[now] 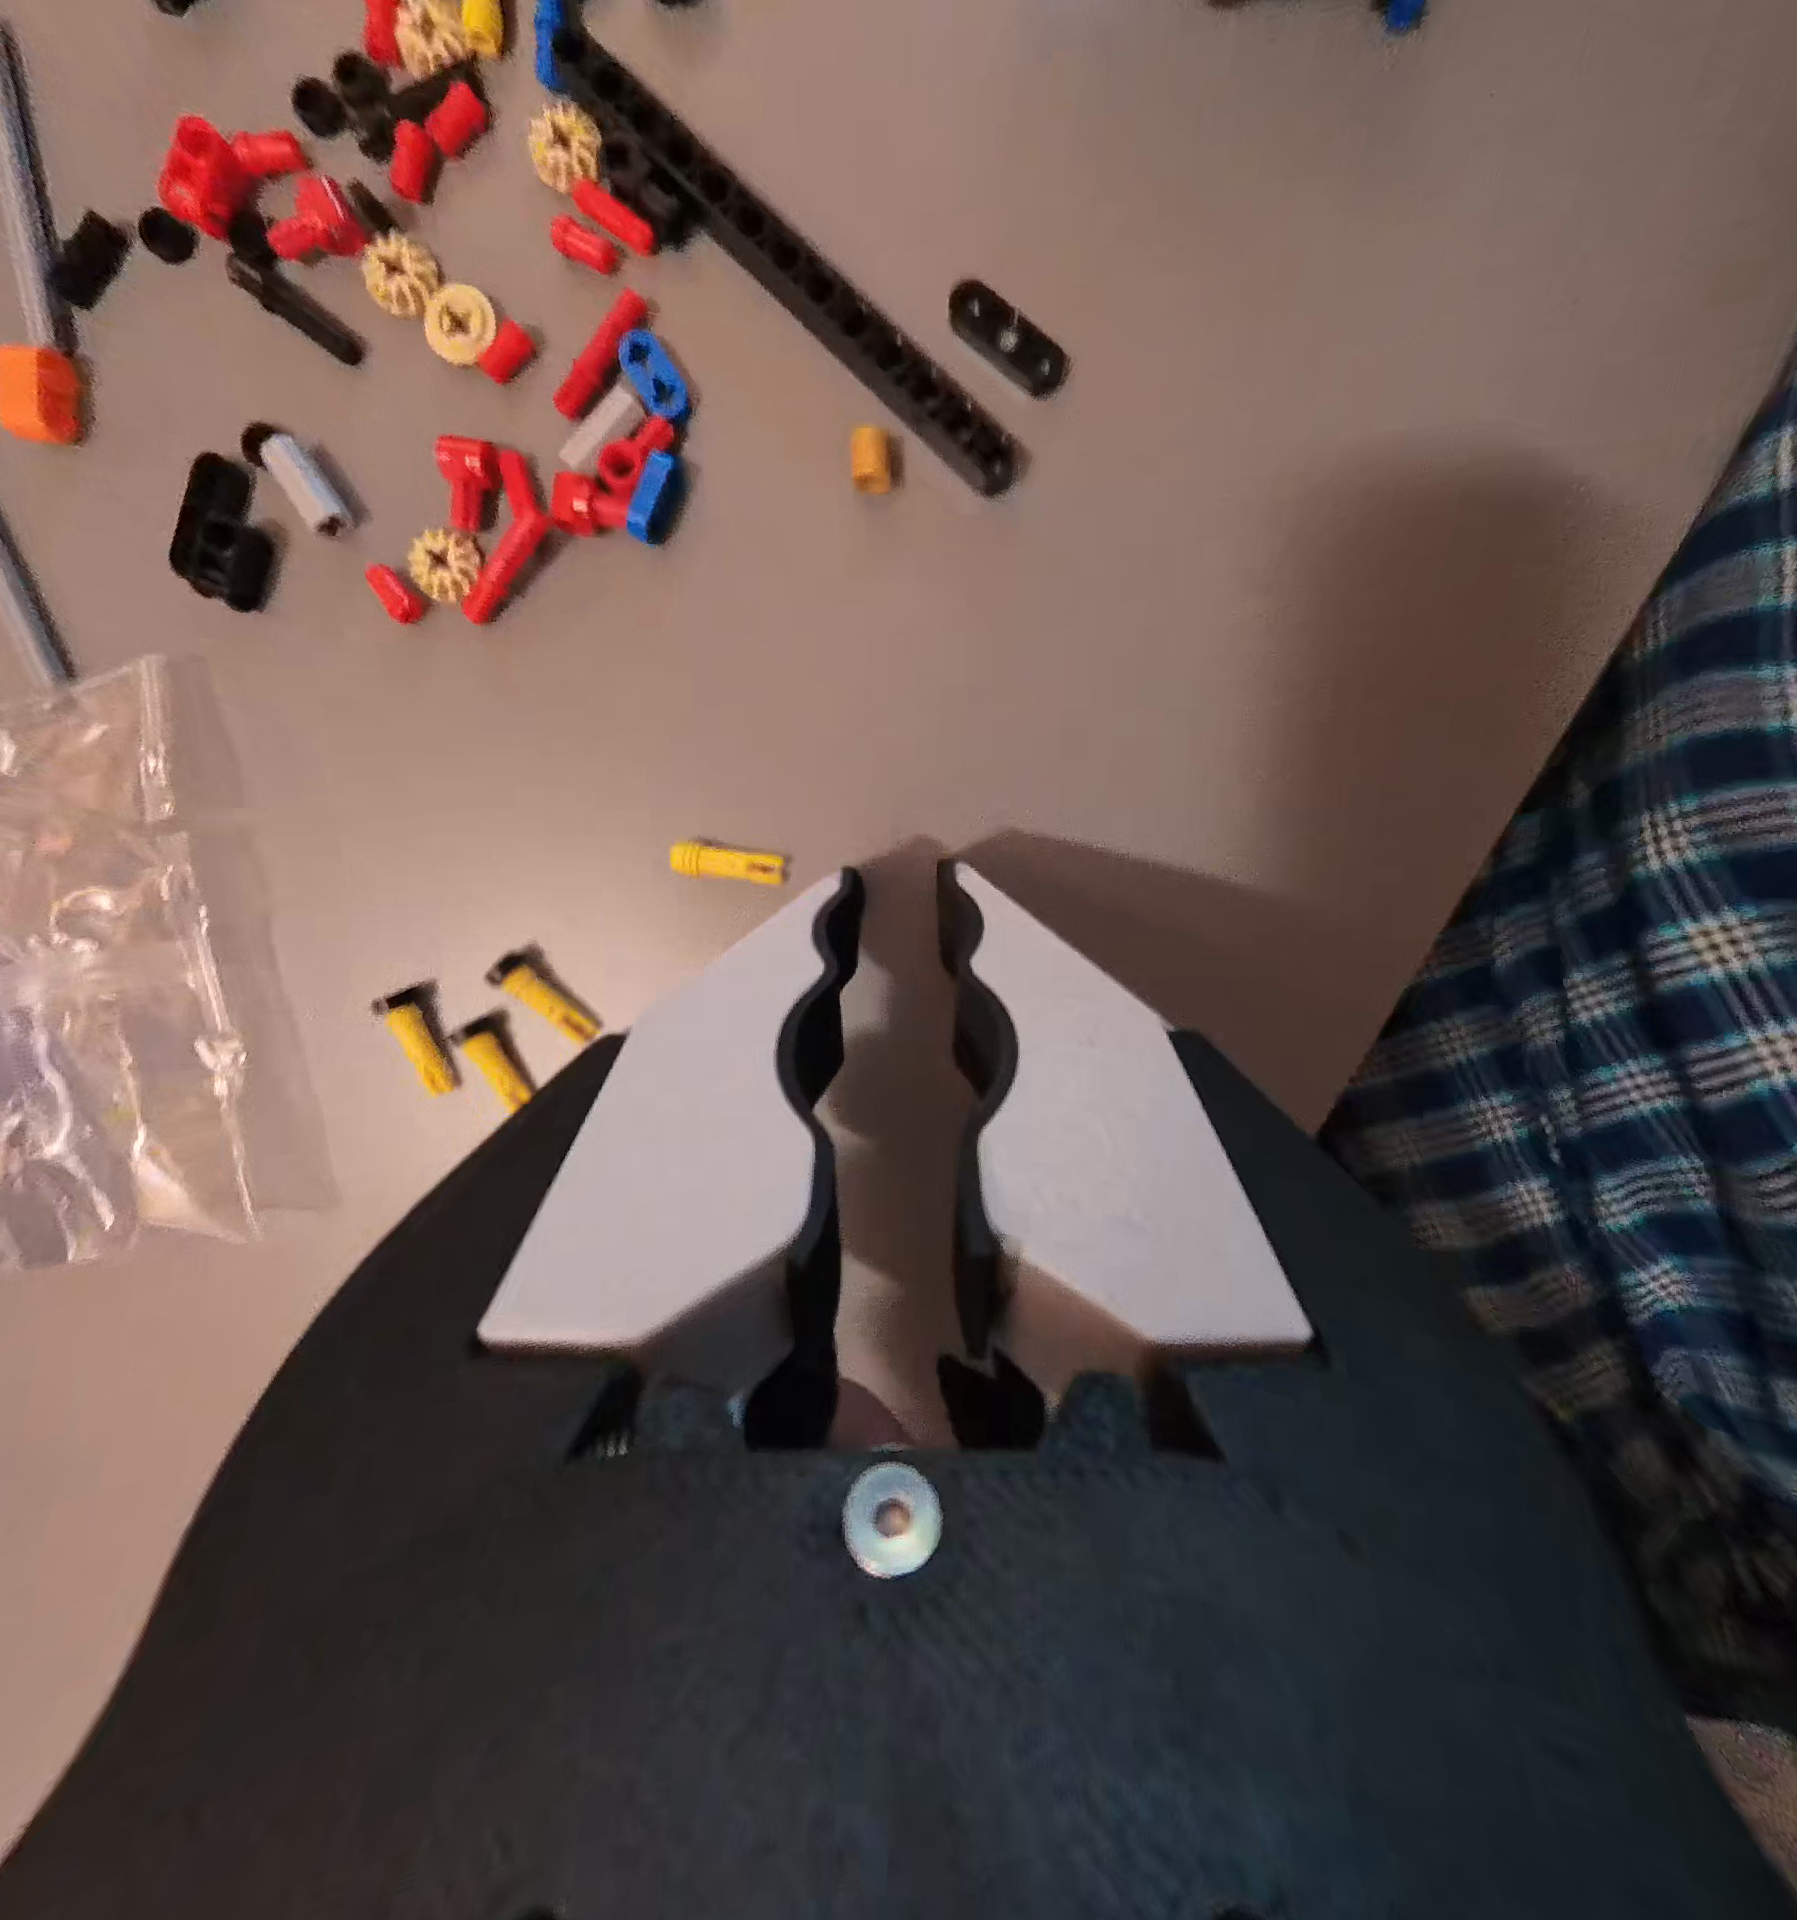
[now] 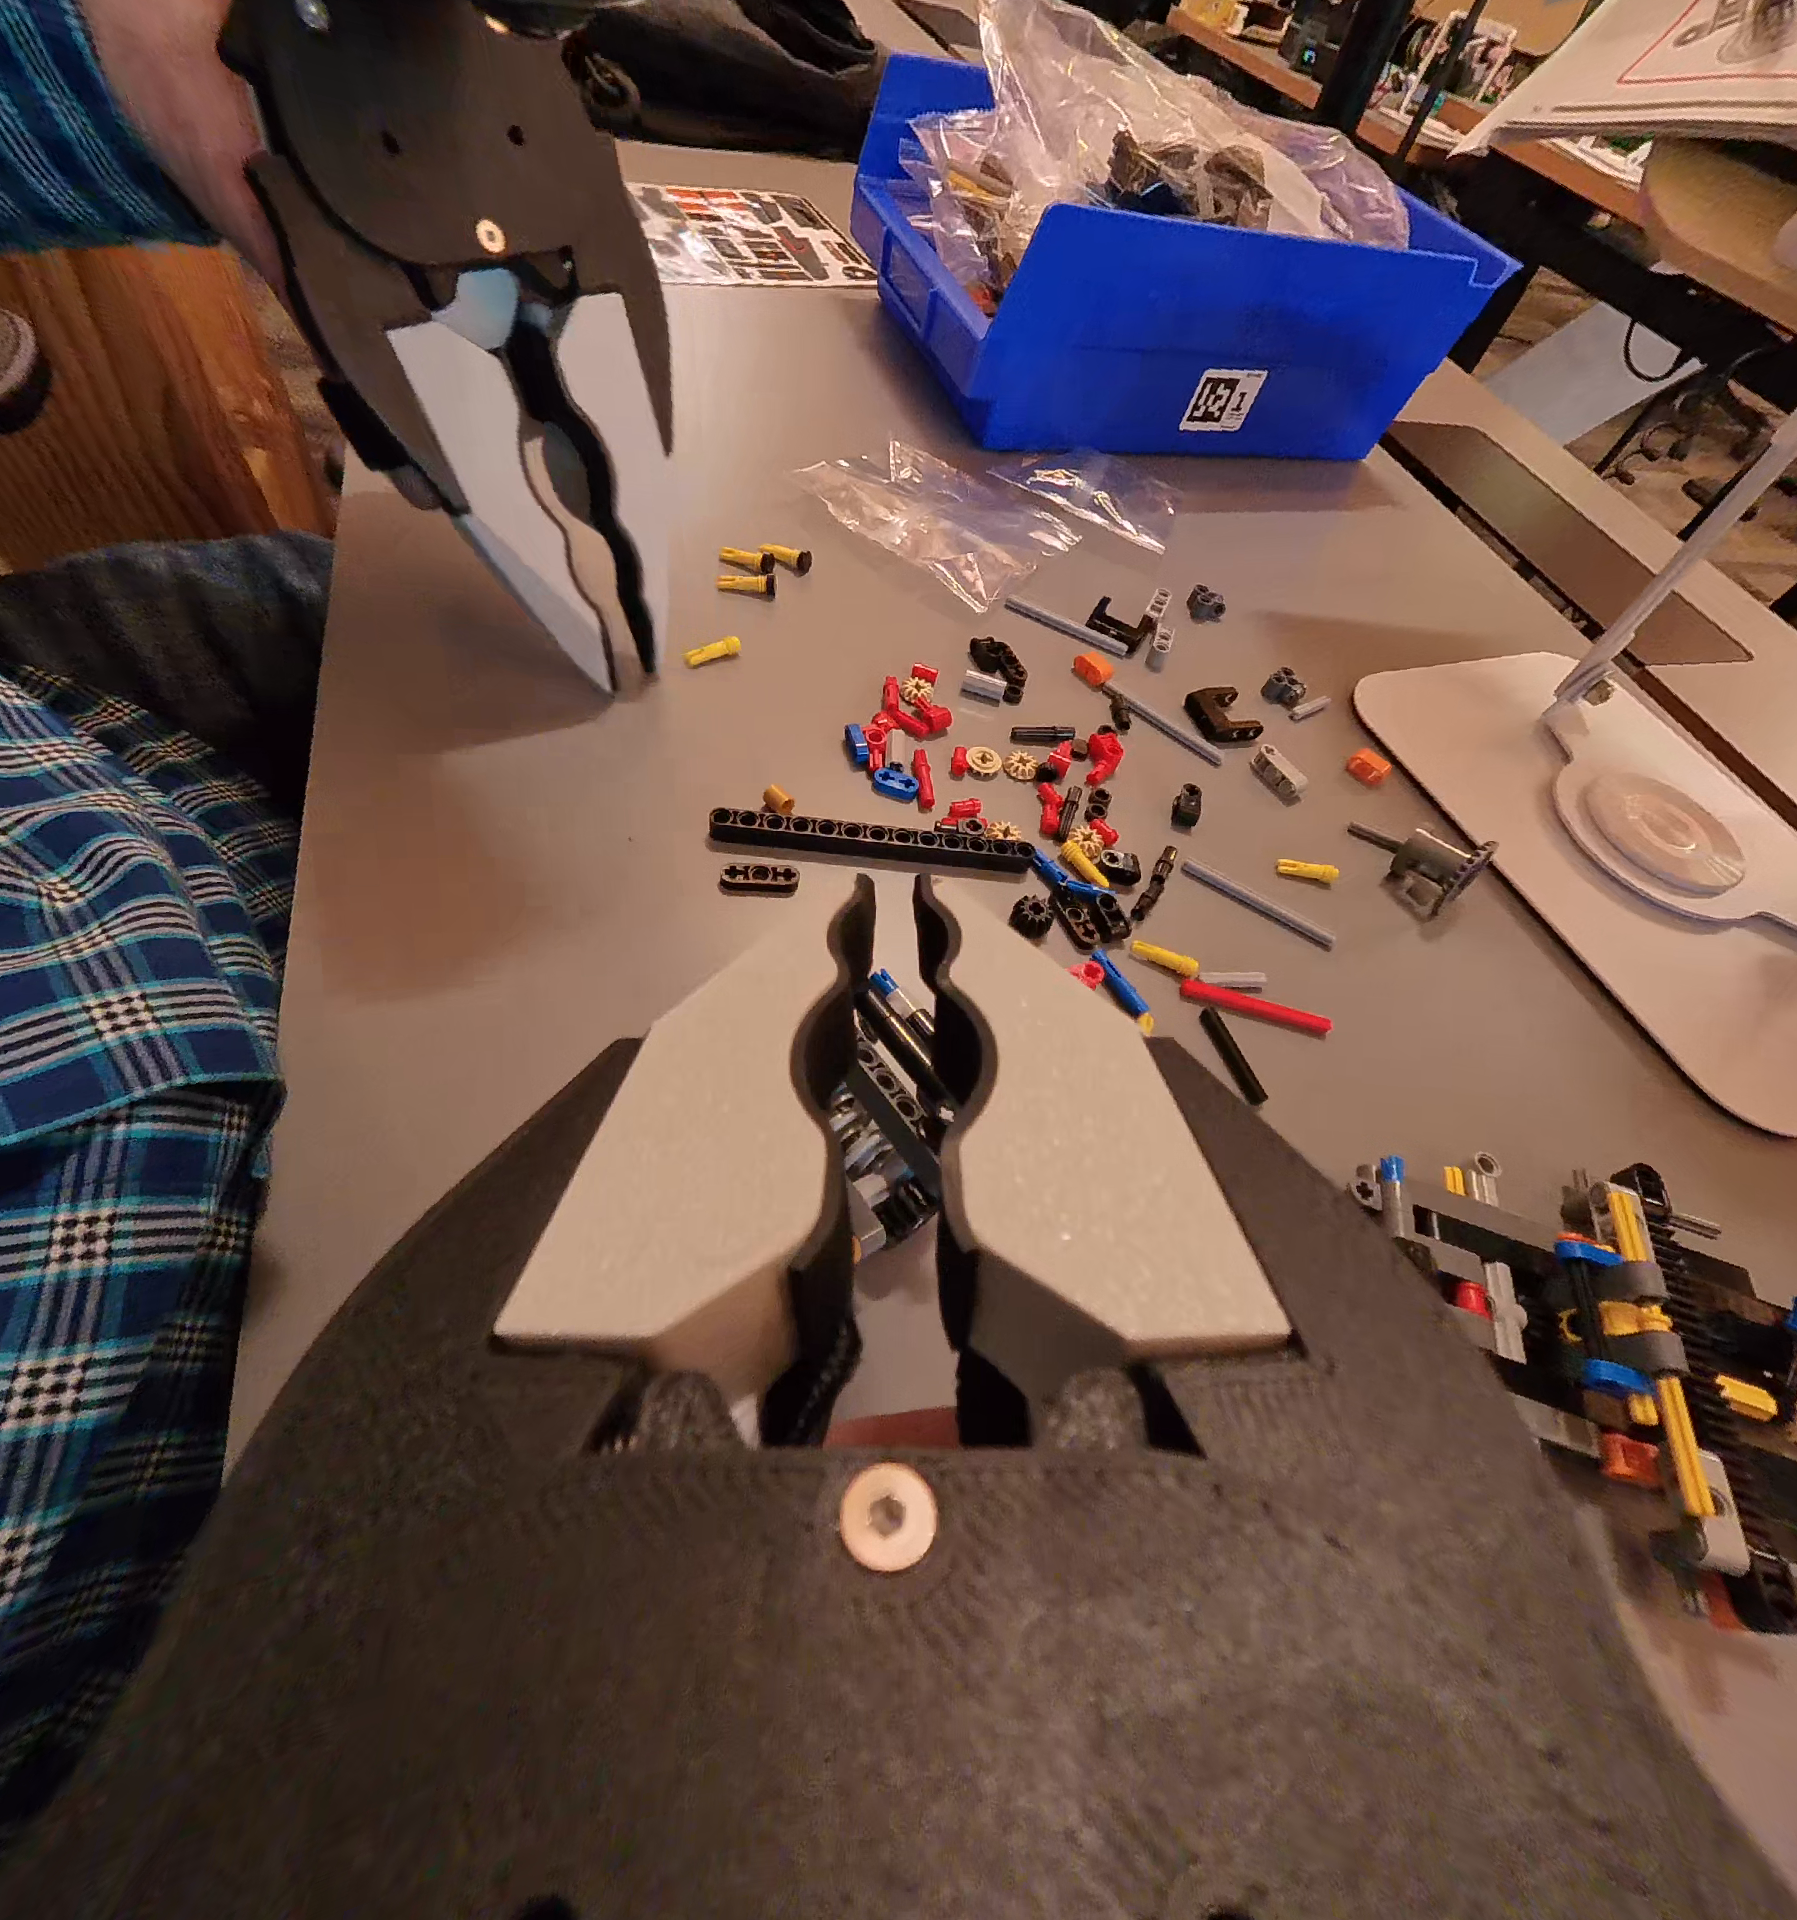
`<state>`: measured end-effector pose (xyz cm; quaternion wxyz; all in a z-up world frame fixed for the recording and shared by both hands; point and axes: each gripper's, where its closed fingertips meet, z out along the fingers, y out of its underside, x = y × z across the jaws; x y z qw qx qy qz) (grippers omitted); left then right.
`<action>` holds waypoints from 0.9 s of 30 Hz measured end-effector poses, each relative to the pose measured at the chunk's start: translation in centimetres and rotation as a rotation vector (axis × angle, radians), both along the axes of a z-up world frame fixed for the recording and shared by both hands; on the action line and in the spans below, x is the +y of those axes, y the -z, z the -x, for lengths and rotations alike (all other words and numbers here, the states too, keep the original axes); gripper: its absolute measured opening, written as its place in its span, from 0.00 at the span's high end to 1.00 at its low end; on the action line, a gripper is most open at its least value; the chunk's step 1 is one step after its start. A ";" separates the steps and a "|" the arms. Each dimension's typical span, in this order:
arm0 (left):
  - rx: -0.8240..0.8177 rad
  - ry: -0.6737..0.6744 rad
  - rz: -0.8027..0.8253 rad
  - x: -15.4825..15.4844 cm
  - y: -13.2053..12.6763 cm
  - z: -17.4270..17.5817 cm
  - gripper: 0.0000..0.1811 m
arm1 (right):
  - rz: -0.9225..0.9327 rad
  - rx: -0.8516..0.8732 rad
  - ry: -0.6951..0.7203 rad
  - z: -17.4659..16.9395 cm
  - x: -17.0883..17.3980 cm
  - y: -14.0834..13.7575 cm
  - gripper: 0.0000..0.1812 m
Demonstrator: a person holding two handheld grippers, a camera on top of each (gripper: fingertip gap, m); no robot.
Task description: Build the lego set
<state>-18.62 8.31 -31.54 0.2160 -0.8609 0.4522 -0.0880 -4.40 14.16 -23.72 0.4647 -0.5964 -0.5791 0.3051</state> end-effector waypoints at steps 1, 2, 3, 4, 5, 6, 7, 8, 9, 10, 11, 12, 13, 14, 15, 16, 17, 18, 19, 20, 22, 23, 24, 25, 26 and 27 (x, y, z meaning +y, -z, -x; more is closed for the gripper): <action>0.029 -0.010 0.002 -0.3 0.0 0.6 0.93 | -0.001 0.001 -0.002 0.0 0.0 0.0 0.98; 0.051 -0.022 0.009 -0.6 0.0 1.2 0.92 | -0.001 0.003 -0.005 0.0 -0.1 -0.1 0.98; 0.065 -0.039 -0.003 -0.6 -0.1 1.7 0.91 | -0.002 0.005 -0.006 0.0 0.0 -0.2 0.98; 0.071 -0.081 -0.019 -0.4 -0.3 2.1 0.90 | -0.003 0.007 -0.007 0.1 0.0 -0.3 0.98; 0.049 -0.117 -0.029 -0.2 -0.5 2.1 0.88 | -0.005 0.010 -0.007 0.1 0.0 -0.5 0.98; 0.006 -0.156 -0.054 0.2 -0.8 1.6 0.85 | -0.009 0.011 -0.007 0.1 0.2 -0.7 0.97; -0.033 -0.228 -0.086 0.9 -1.2 1.4 0.84 | -0.019 0.008 -0.006 0.1 0.3 -0.8 0.97; -0.059 -0.316 -0.106 1.6 -1.2 1.6 0.82 | -0.029 0.006 -0.004 0.2 0.6 -1.0 0.97; -0.079 -0.376 -0.113 2.0 -1.0 1.6 0.81 | -0.037 0.004 -0.004 0.3 0.7 -1.3 0.97; -0.081 -0.430 -0.121 2.2 -0.7 1.9 0.81 | -0.044 0.004 -0.004 0.4 0.9 -1.5 0.97; -0.073 -0.484 -0.131 2.5 -0.2 2.4 0.82 | -0.049 0.004 -0.006 0.5 1.0 -1.7 0.97; -0.109 -0.515 -0.141 2.7 -0.2 2.2 0.83 | -0.055 0.004 -0.008 0.7 1.1 -1.9 0.98; -0.138 -0.544 -0.132 2.8 -0.1 2.0 0.84 | -0.059 0.004 -0.012 0.9 1.0 -2.0 0.98; -0.136 -0.565 -0.152 3.0 -0.1 2.2 0.86 | -0.059 0.003 -0.017 1.1 1.0 -2.0 0.98; -0.130 -0.563 -0.163 3.1 -0.1 2.2 0.87 | -0.059 0.002 -0.021 1.3 0.9 -2.0 0.98; -0.134 -0.560 -0.161 3.1 -0.1 2.0 0.89 | -0.059 -0.001 -0.026 1.5 0.8 -1.9 0.98; -0.136 -0.558 -0.160 3.1 -0.1 1.9 0.91 | -0.060 -0.005 -0.031 1.7 0.7 -1.8 0.98; -0.137 -0.548 -0.161 3.2 -0.1 1.7 0.92 | -0.063 -0.009 -0.036 1.8 0.6 -1.8 0.98; -0.136 -0.536 -0.163 3.2 -0.1 1.6 0.94 | -0.067 -0.013 -0.039 2.0 0.6 -1.8 0.98; -0.131 -0.528 -0.165 3.3 -0.1 1.7 0.95 | -0.073 -0.017 -0.040 2.1 0.7 -1.9 0.98; -0.129 -0.515 -0.164 3.4 -0.1 1.7 0.99 | -0.086 -0.029 -0.044 2.5 1.1 -2.2 0.98; -0.132 -0.510 -0.162 3.4 -0.1 1.8 0.99 | -0.094 -0.037 -0.047 2.6 1.3 -2.4 0.98; -0.130 -0.509 -0.164 3.4 -0.1 1.9 0.97 | -0.098 -0.046 -0.047 2.8 1.7 -2.5 0.98; -0.127 -0.501 -0.167 3.5 -0.1 2.0 0.93 | -0.098 -0.065 -0.047 3.0 2.2 -2.4 0.98; -0.137 -0.489 -0.157 3.3 -0.1 1.9 0.89 | -0.099 -0.090 -0.045 3.2 2.7 -2.3 0.97; -0.145 -0.488 -0.150 3.2 -0.1 1.9 0.87 | -0.103 -0.114 -0.047 3.6 3.3 -2.1 0.98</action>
